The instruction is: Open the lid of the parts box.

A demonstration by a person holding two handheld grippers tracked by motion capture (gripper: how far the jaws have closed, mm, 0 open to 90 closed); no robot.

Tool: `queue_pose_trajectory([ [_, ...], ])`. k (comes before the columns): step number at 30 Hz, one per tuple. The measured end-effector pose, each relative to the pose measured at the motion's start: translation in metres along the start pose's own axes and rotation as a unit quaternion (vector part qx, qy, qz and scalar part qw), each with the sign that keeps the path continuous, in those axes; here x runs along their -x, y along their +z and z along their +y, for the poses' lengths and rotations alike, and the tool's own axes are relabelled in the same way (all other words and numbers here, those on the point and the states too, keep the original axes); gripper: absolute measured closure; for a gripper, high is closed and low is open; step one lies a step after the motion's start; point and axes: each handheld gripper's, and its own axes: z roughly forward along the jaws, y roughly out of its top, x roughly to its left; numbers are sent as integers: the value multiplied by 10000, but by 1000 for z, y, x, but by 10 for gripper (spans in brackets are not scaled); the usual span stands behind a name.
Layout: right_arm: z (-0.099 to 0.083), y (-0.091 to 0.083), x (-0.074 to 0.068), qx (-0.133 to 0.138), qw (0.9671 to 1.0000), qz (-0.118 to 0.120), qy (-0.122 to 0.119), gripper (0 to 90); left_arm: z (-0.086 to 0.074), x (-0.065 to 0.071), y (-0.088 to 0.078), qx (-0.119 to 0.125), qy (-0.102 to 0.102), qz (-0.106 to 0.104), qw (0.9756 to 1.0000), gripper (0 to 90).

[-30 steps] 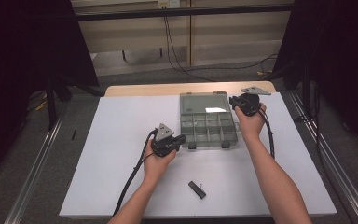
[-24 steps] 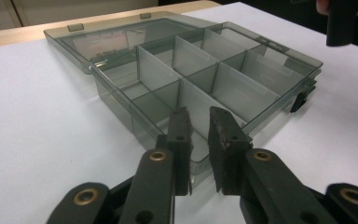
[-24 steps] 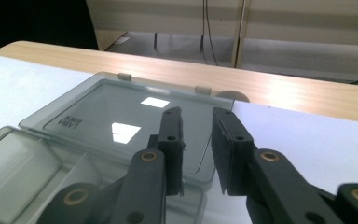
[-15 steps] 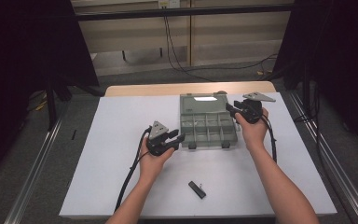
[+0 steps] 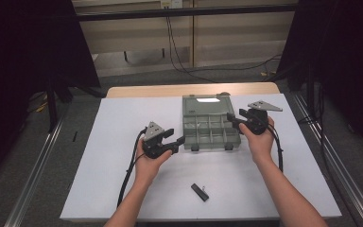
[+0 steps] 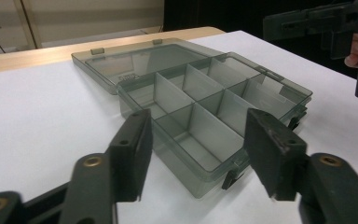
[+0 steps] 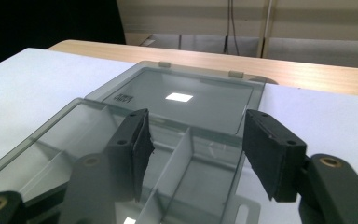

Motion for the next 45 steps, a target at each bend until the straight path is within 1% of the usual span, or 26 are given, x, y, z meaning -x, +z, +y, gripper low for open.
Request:
queue_pose_trajectory([
  [1,-2,-4,-1,11,10000,47,11,374,0,-1,-2,11,21,-21,10000,388],
  [3,-2,-6,-3,-9,10000,72,-9,363,0,-1,-3,16,24,-18,10000,381],
  [4,-4,-9,-5,-10,9999,79,-95,347,0,-2,-5,20,-2,15,10000,340],
  [5,-4,-9,-5,-10,9999,79,-95,347,0,-2,-5,20,-2,15,10000,325],
  [6,-5,-11,-6,-18,9999,111,-79,328,0,-3,-6,23,-42,-12,10000,325],
  [7,-8,-15,-7,13,9998,201,4,312,0,-3,-7,50,-53,3,10000,303],
  [11,-11,-21,-9,59,9997,243,-32,298,-1,-5,-10,51,-20,11,10000,276],
  [13,-14,-26,-11,62,9995,319,-27,283,-1,-5,-11,40,33,-11,10000,247],
  [15,-17,-28,-12,44,9994,312,-125,276,-2,-5,-11,34,55,-18,10000,232],
  [16,-17,-28,-12,44,9994,312,-125,276,-2,-5,-12,15,56,-28,10000,232],
  [17,-20,-32,-14,32,9994,277,-214,255,-2,-5,-14,15,64,-10,10000,212],
  [19,-21,-33,-14,47,9993,313,-176,252,-2,-6,-15,34,77,-4,10000,206],
  [21,-23,-36,-16,46,9992,382,-122,227,-3,-6,-17,-5,72,7,10000,194],
  [22,-26,-39,-17,51,9990,419,-138,223,-3,-6,-19,-48,89,12,9999,172],
  [24,-28,-41,-17,48,9989,431,-155,214,-4,-7,-21,10,79,-24,10000,152],
  [26,-30,-43,-18,17,9988,405,-272,195,-4,-7,-23,38,49,-17,10000,141],
  [27,-32,-45,-19,9,9988,411,-281,193,-4,-8,-26,54,99,19,9999,129],
  [28,-33,-46,-19,4,9986,465,-232,189,-4,-9,-27,34,94,21,9999,119],
  [30,-35,-47,-20,4,9985,501,-218,179,-5,-9,-29,63,71,21,10000,115],
  [31,-38,-49,-22,-44,9982,547,-228,172,-5,-11,-31,63,117,43,9999,109],
  [32,-39,-50,-23,-21,9981,583,-212,171,-5,-11,-31,63,117,43,9999,97],
  [33,-40,-51,-24,-63,9978,612,-228,164,-6,-12,-34,111,52,64,9999,88],
  [35,-41,-53,-27,-59,9977,601,-296,161,-7,-13,-35,146,51,81,9998,84],
  [39,-44,-54,-30,-96,9971,708,-252,148,-8,-15,-39,188,83,99,9997,59],
  [41,-47,-55,-31,-95,9971,720,-246,146,-11,-18,-44,162,137,68,9998,50],
  [45,-50,-57,-33,-67,9971,703,-272,144,-14,-20,-49,222,138,67,9996,50],
])
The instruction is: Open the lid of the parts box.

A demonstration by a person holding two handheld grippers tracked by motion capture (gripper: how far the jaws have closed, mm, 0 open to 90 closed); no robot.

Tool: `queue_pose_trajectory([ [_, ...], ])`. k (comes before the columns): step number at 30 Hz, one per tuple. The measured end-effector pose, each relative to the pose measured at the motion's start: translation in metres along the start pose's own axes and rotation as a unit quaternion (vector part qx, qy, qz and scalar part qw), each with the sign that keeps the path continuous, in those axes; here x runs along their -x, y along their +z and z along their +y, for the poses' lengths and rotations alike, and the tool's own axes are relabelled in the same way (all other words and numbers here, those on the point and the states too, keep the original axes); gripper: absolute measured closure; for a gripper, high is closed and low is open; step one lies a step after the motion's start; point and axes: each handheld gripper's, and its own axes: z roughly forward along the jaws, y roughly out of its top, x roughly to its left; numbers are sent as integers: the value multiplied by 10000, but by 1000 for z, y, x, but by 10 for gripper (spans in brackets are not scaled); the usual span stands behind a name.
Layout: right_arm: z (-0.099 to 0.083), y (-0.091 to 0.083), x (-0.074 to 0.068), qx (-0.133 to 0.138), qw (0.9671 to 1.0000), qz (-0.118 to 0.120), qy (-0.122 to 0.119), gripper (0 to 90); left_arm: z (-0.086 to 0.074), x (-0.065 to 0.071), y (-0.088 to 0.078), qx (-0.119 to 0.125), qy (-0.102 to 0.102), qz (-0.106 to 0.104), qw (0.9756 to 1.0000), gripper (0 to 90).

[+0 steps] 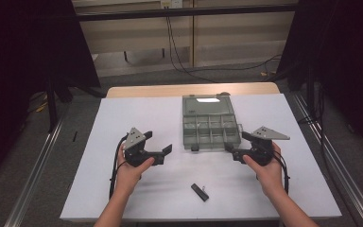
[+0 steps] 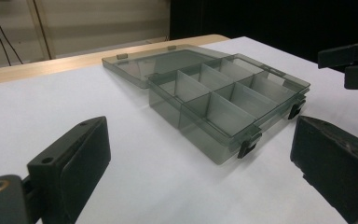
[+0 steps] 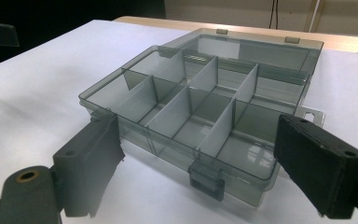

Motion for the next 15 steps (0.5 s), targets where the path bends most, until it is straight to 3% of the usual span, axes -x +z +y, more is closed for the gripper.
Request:
queue_pose_trajectory([
  [15,-12,-3,-12,-185,9996,183,-136,123,-9,-12,-26,197,-35,155,9997,41],
])
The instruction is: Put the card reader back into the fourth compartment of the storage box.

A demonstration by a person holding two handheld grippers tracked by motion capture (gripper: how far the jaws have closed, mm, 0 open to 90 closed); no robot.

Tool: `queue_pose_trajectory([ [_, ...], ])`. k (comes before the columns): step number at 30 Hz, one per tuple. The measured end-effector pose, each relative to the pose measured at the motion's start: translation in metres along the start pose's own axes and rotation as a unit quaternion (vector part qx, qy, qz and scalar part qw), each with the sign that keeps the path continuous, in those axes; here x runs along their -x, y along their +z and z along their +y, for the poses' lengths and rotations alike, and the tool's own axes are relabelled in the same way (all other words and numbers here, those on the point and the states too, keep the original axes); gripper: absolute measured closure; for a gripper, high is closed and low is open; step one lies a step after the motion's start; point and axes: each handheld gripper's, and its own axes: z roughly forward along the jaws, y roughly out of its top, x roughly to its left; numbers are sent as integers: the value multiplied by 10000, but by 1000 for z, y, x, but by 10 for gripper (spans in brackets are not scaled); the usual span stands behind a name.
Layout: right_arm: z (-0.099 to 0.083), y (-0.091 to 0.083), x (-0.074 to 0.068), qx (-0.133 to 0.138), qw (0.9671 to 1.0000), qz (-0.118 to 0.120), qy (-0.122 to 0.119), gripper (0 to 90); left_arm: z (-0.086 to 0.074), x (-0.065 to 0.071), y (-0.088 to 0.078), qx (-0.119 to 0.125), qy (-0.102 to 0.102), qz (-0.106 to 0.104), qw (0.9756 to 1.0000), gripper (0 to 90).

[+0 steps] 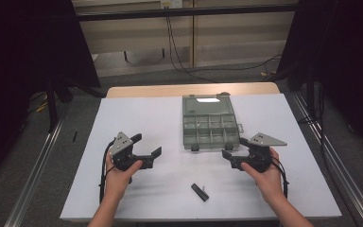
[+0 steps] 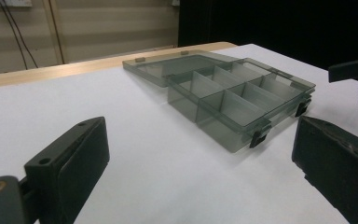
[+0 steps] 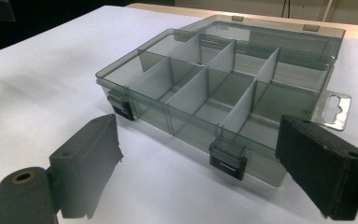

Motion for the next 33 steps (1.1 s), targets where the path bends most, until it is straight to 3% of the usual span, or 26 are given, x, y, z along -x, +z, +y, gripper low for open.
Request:
queue_pose_trajectory([
  [9,-1,0,-5,-48,9999,76,-77,118,-4,-6,-13,47,21,67,10000,40],
  [21,-6,2,-17,-166,9991,341,-197,120,-12,-12,-29,115,11,201,9997,37],
  [33,-8,7,-29,-280,9974,613,-237,110,-17,-16,-39,67,74,194,9998,37],
])
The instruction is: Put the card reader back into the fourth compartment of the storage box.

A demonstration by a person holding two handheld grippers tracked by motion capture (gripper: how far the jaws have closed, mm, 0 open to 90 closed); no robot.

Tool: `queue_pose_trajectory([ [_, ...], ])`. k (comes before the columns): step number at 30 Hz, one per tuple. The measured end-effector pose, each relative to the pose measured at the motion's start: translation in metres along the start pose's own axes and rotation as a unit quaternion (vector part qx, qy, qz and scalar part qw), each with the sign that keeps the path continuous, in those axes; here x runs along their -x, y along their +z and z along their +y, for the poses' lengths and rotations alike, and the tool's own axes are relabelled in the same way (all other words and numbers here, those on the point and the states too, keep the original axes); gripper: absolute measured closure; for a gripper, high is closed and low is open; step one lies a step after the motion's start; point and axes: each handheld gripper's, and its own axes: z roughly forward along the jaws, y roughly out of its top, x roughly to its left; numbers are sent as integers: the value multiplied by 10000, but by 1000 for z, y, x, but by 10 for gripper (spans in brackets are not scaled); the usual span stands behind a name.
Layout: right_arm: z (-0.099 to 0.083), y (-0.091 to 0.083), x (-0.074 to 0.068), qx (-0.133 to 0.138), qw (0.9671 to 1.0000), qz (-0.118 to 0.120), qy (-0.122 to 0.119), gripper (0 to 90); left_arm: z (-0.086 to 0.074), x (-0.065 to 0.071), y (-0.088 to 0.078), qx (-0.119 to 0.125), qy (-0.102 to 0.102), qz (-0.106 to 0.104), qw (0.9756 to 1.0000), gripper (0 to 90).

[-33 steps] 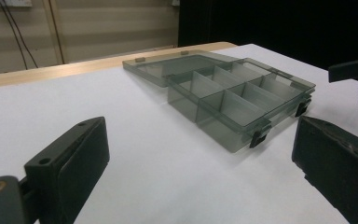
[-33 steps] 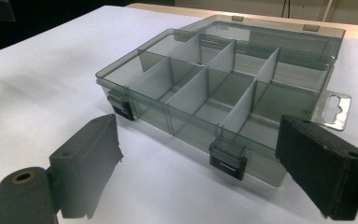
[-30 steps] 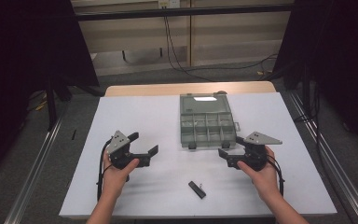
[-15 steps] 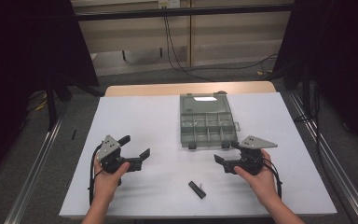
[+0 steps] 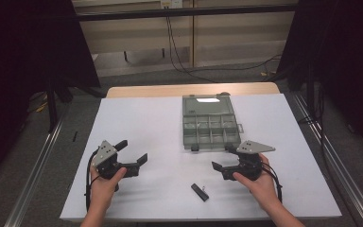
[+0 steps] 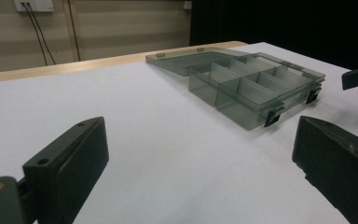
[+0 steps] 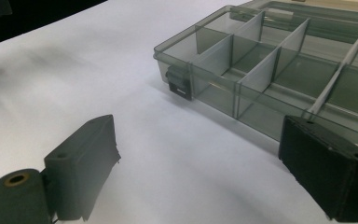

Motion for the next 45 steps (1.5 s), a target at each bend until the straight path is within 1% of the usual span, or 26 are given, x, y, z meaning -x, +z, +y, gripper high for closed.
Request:
queue_pose_trajectory([
  [2,0,1,-1,-37,10000,0,-47,109,-1,0,-1,-10,-41,15,10000,36],
  [8,-1,2,-5,-116,9998,130,-65,97,-3,-2,-5,-6,-11,-11,10000,35],
  [10,-2,4,-7,-167,9996,180,-119,96,-3,-2,-6,13,-28,6,10000,34],
  [14,-3,5,-10,-205,9994,230,-148,93,-3,-3,-7,65,-55,32,10000,34],
  [19,-4,7,-14,-256,9989,333,-184,86,-3,-3,-7,29,-14,31,10000,33],
  [20,-4,7,-14,-278,9988,330,-228,83,-3,-3,-7,26,-19,41,10000,33],
  [23,-4,9,-17,-348,9982,369,-306,80,-3,-3,-8,48,-1,7,10000,33],
  [29,-6,12,-22,-472,9969,474,-423,79,-3,-2,-8,43,0,13,10000,33],
  [32,-7,14,-26,-552,9958,581,-436,77,-3,-2,-9,60,13,-6,10000,34],
  [34,-7,14,-27,-556,9958,594,-430,77,-3,-2,-9,49,24,13,10000,34],
  [37,-8,16,-29,-588,9953,631,-448,76,-6,-2,-14,-3,72,-17,10000,34],
  [38,-8,16,-29,-597,9952,643,-444,76,-7,-2,-14,-3,32,-2,10000,33],
  [39,-8,16,-30,-606,9951,651,-443,76,-8,-3,-16,-9,53,14,10000,33],
  [45,-8,18,-35,-672,9938,717,-516,74,-12,-5,-20,-27,29,27,10000,32],
])
